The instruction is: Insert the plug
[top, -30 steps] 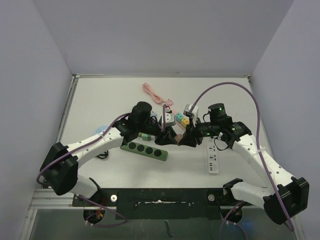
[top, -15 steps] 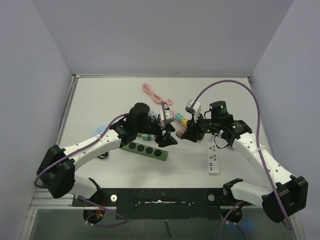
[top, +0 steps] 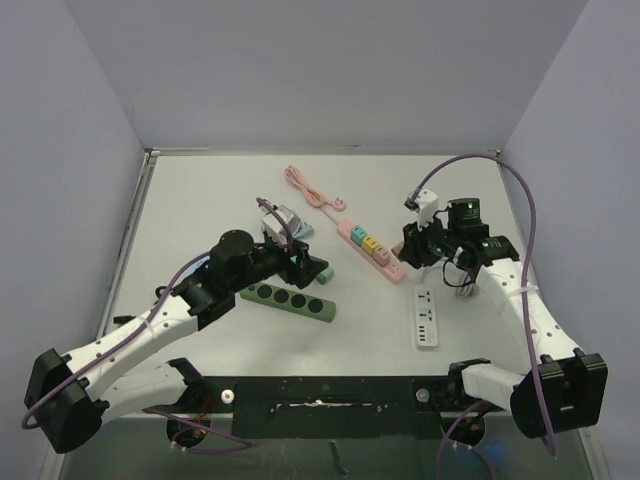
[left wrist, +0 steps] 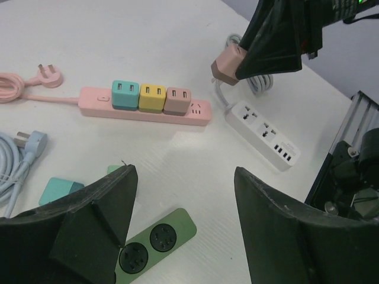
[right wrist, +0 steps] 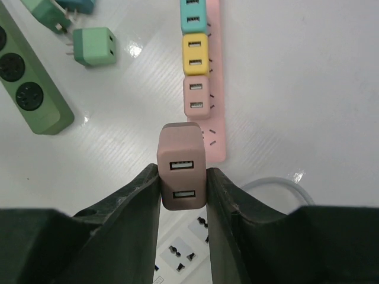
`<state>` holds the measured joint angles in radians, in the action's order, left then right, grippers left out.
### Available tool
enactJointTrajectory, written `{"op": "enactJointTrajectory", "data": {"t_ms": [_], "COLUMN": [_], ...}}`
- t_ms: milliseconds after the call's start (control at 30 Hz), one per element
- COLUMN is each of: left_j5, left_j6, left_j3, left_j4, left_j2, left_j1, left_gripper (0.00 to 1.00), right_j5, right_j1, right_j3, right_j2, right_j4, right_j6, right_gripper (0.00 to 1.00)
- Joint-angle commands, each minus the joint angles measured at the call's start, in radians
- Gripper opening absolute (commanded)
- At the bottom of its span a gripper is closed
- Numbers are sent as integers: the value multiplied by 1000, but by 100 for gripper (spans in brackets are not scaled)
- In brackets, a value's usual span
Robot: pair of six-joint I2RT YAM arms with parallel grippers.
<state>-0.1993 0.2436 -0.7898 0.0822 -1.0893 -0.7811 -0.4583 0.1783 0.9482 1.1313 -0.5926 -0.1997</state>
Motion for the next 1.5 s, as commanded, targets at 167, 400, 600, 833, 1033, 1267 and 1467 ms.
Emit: {"op": "enactJointTrajectory", "data": {"t_ms": [167,400,600,833,1033,1267,1467], "left_j5": [139,145,145,150,153,153,164], "left_j6": [89,83,85,82,81,83,83], "left_j3": [69,70,73,72,74,81,84], "left_j4": [64,65,69,64,64,67,59], "left_j2": [175,177,171,167,167,165,176], "left_j1": [10,11,11,11,11,11,10], "left_gripper": [66,67,67,67,67,67,67], "right_j5": [71,28,56,57,114,175,264], "right_j1": [-7,3,3,4,29,47,58], "right_j3": [-20,-34,-31,-40,-52,-73,-75], "right_j2": [102,195,251,297,320,342,402], "right_j4": [-18,23,65,112,126,121,86], "right_j6": [-42,-70,-88,-104,-122,-127,-140], "right_gripper": [0,0,0,0,0,0,0]}}
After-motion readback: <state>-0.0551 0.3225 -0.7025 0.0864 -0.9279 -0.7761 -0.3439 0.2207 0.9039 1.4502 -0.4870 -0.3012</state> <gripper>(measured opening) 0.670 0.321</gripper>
